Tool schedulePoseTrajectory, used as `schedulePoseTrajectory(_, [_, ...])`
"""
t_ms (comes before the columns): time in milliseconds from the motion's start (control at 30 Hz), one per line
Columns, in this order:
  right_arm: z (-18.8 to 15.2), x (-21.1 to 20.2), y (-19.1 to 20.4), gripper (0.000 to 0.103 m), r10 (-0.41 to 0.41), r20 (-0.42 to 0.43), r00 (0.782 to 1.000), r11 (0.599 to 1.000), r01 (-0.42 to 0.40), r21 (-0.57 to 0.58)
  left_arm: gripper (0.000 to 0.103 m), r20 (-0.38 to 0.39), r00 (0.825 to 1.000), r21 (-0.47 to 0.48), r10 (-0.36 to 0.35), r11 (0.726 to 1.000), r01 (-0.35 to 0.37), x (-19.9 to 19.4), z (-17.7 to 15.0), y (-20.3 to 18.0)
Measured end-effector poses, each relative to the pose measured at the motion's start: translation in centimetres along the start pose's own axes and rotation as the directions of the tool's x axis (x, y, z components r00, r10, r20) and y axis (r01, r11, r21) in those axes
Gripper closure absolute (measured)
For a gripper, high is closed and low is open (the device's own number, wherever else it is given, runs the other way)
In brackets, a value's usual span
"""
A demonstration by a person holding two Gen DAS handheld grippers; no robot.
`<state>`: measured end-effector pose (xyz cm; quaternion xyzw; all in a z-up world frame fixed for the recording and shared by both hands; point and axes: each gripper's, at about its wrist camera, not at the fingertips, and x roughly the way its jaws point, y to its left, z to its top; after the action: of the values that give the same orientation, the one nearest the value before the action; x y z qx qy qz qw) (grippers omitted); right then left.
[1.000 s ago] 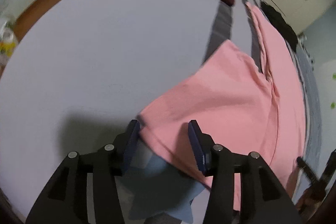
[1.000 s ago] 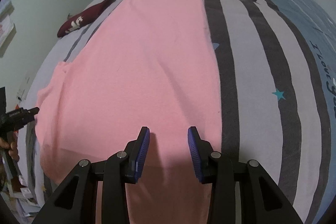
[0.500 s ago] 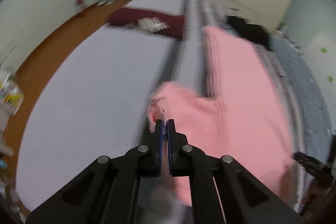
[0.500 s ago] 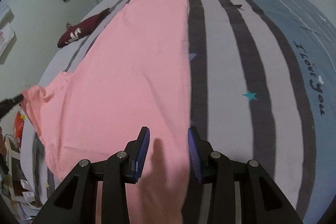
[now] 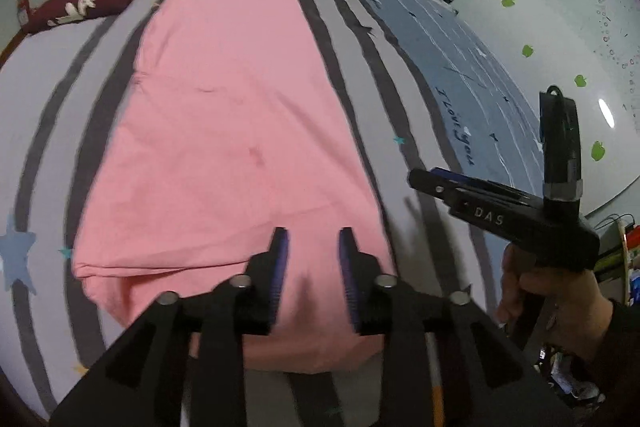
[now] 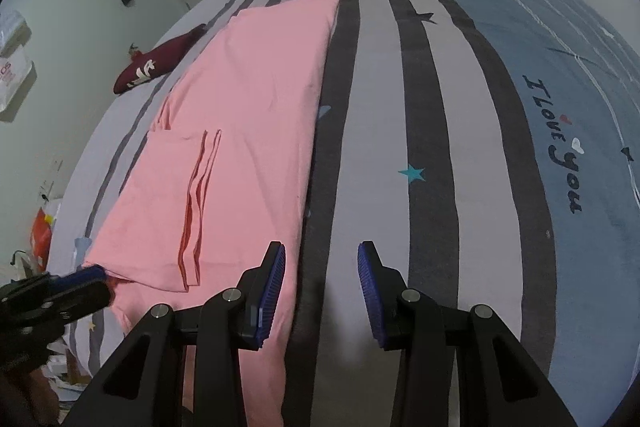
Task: Fold clothes
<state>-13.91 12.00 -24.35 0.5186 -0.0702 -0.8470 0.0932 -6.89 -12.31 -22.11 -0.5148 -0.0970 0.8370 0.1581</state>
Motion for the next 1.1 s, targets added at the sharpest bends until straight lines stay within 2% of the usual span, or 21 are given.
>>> schedulePoseTrajectory(67, [-0.1,0.4,0.2,0.069,0.008,-0.004,1.000,1.000,-0.008,0.009,0.077,0.001,0.999,-0.016,0.051,0.999,-0.051,0.0,0.6,2.1])
schedulePoseTrajectory(167, [0.0,1.0,1.0,0.069,0.034,-0.010,0.999,0.999,-0.034,0.016,0.077,0.013,0.987,-0.065,0.158,0.985,-0.157,-0.1,2.1,6.2])
schedulePoseTrajectory(333, [0.3,2.5,3.4,0.069,0.084,-0.026,0.996,0.996,-0.084,-0.020,0.077,0.018,0.972,-0.113,0.233,0.967,-0.229,1.9,3.1,10.5])
schedulePoseTrajectory(400, [0.6,3.3,4.3,0.069,0.098,-0.037,0.994,0.994,-0.099,-0.034,0.077,-0.067,0.966,-0.111,0.250,0.960,-0.256,4.4,2.5,11.7])
schedulePoseTrajectory(467, [0.9,4.0,5.1,0.069,0.101,-0.048,0.994,0.994,-0.103,-0.047,0.077,-0.165,0.943,-0.082,0.289,0.949,-0.305,6.2,1.1,12.2])
schedulePoseTrajectory(533, [1.4,4.7,5.7,0.069,0.108,-0.058,0.992,0.993,-0.111,-0.049,0.077,-0.155,0.949,-0.088,0.275,0.953,-0.290,6.2,0.5,12.6])
schedulePoseTrajectory(667, [2.7,5.8,7.1,0.069,0.117,-0.063,0.991,0.990,-0.122,-0.070,0.077,-0.114,0.964,-0.113,0.240,0.961,-0.253,5.2,2.4,12.8])
schedulePoseTrajectory(767, [3.8,6.6,7.8,0.069,0.106,-0.057,0.993,0.991,-0.110,-0.076,0.077,-0.047,0.977,-0.084,0.210,0.973,-0.213,5.5,5.5,12.5])
schedulePoseTrajectory(867, [5.0,7.3,8.3,0.069,0.095,-0.049,0.994,0.994,-0.097,-0.057,0.077,-0.002,0.981,-0.041,0.195,0.980,-0.195,7.0,9.8,12.3])
schedulePoseTrajectory(967, [6.3,8.1,8.9,0.069,0.083,-0.037,0.996,0.996,-0.085,-0.041,0.077,0.046,0.990,-0.034,0.132,0.991,-0.130,9.3,15.0,13.2])
schedulePoseTrajectory(1100, [7.7,9.2,10.3,0.069,0.076,-0.023,0.997,0.997,-0.076,-0.030,0.077,-0.003,0.998,-0.004,0.069,0.998,-0.069,12.1,18.3,12.7])
